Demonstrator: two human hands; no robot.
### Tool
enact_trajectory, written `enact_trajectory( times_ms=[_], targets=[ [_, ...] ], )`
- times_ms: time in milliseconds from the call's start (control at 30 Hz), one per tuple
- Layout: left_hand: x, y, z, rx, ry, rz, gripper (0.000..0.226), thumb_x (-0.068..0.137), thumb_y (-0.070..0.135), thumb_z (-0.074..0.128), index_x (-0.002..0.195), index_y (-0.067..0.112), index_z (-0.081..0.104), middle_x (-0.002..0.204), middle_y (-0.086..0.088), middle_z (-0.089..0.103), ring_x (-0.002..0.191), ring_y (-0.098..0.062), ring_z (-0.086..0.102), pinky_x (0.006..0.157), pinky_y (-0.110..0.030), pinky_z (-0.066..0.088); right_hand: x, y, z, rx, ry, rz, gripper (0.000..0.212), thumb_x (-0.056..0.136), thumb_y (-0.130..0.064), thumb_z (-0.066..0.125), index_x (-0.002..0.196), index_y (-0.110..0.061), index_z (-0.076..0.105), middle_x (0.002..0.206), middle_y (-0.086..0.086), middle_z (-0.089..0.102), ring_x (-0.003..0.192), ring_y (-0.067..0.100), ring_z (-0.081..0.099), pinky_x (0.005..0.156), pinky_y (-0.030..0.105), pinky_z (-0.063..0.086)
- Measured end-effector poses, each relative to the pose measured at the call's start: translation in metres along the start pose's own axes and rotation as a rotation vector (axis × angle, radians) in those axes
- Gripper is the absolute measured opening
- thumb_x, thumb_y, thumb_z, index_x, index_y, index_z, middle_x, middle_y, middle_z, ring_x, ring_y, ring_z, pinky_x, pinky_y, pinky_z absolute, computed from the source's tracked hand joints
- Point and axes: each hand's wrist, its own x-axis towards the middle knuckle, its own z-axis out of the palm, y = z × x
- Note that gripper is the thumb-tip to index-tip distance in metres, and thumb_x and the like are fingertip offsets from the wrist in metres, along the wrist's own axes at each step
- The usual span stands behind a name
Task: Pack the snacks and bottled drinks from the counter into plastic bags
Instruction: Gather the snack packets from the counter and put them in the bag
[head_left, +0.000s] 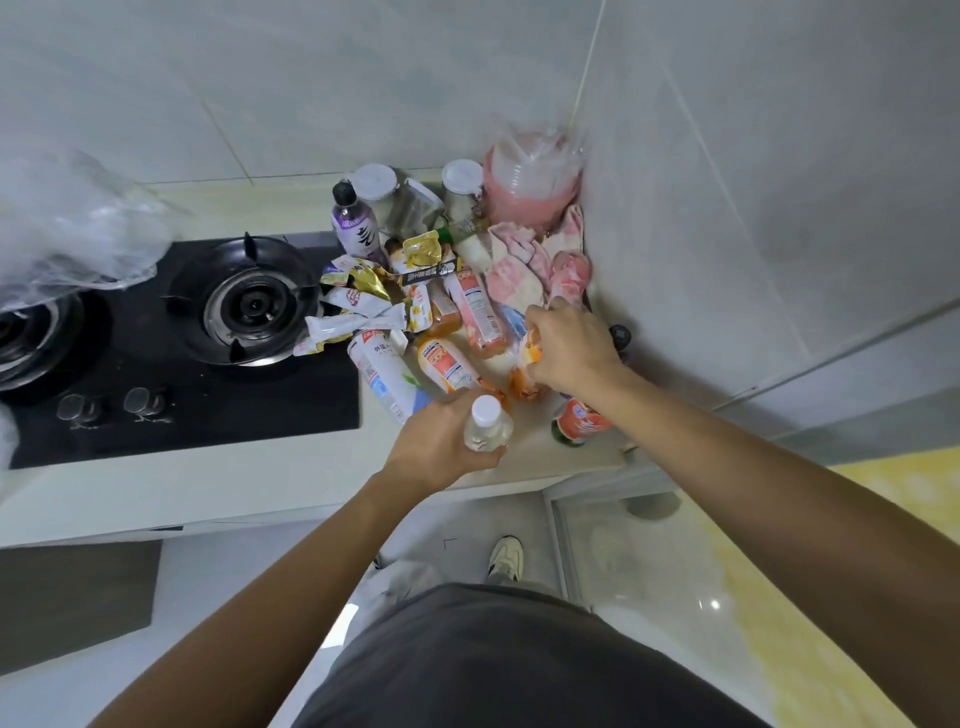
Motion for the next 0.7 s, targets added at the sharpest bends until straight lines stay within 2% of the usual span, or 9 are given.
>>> enact_trajectory(
  times_ms=[200, 367, 467, 533, 600, 700],
  targets=[
    [0.018, 0.011, 0.01, 0.014, -0.009, 0.064, 0.058, 0.073, 0.042, 0.087, 0.12, 0.024, 0.059, 0.115, 0.005, 0.068, 0.101, -0.02, 0.064, 0.078, -0.045, 0.056, 0.0, 0.014, 0.006, 0.026, 0.007, -0.083, 0.048, 0.067, -0.028, 0.082, 0.109, -0.02, 0.059, 0.107, 0.004, 0.054, 0.09, 0.034, 0.062, 0.067, 0.043, 0.055],
    [0.017, 0.007, 0.003, 0.028, -0.048, 0.047, 0.058, 0.074, 0.047, 0.085, 0.12, 0.028, 0.055, 0.117, 0.01, 0.063, 0.104, -0.016, 0.06, 0.08, -0.045, 0.057, 0.0, 0.016, 0.007, 0.028, 0.009, -0.113, 0.047, 0.075, -0.035, 0.08, 0.114, -0.02, 0.059, 0.11, 0.003, 0.055, 0.096, 0.032, 0.062, 0.072, 0.044, 0.055],
    [0.013, 0.005, -0.004, 0.052, -0.129, 0.047, 0.072, 0.071, 0.056, 0.086, 0.129, 0.035, 0.048, 0.128, 0.012, 0.057, 0.114, -0.015, 0.056, 0.086, -0.046, 0.056, 0.004, 0.011, 0.004, 0.062, 0.017, -0.106, 0.046, 0.085, -0.051, 0.068, 0.119, -0.02, 0.063, 0.112, 0.002, 0.06, 0.103, 0.028, 0.06, 0.078, 0.043, 0.056],
    [0.01, 0.004, -0.009, 0.079, -0.192, 0.052, 0.085, 0.068, 0.062, 0.086, 0.137, 0.038, 0.043, 0.136, 0.015, 0.051, 0.122, -0.013, 0.052, 0.091, -0.041, 0.054, 0.007, 0.006, 0.001, 0.085, 0.039, -0.102, 0.049, 0.09, -0.06, 0.059, 0.119, -0.02, 0.066, 0.112, 0.001, 0.062, 0.103, 0.025, 0.061, 0.077, 0.04, 0.055],
    [0.006, -0.001, -0.015, 0.078, -0.218, 0.046, 0.087, 0.068, 0.061, 0.086, 0.14, 0.038, 0.043, 0.138, 0.016, 0.05, 0.123, -0.011, 0.051, 0.092, -0.037, 0.052, 0.012, 0.0, -0.003, 0.085, 0.056, -0.112, 0.045, 0.094, -0.058, 0.056, 0.117, -0.02, 0.066, 0.111, 0.001, 0.063, 0.101, 0.025, 0.062, 0.072, 0.035, 0.049],
    [-0.001, -0.015, -0.028, 0.059, -0.192, 0.041, 0.081, 0.069, 0.063, 0.084, 0.137, 0.043, 0.044, 0.138, 0.019, 0.051, 0.121, -0.011, 0.054, 0.091, -0.04, 0.054, 0.023, -0.016, -0.01, 0.103, 0.046, -0.129, 0.034, 0.096, -0.049, 0.056, 0.112, -0.02, 0.064, 0.108, 0.002, 0.061, 0.099, 0.026, 0.061, 0.069, 0.033, 0.039]
  ],
)
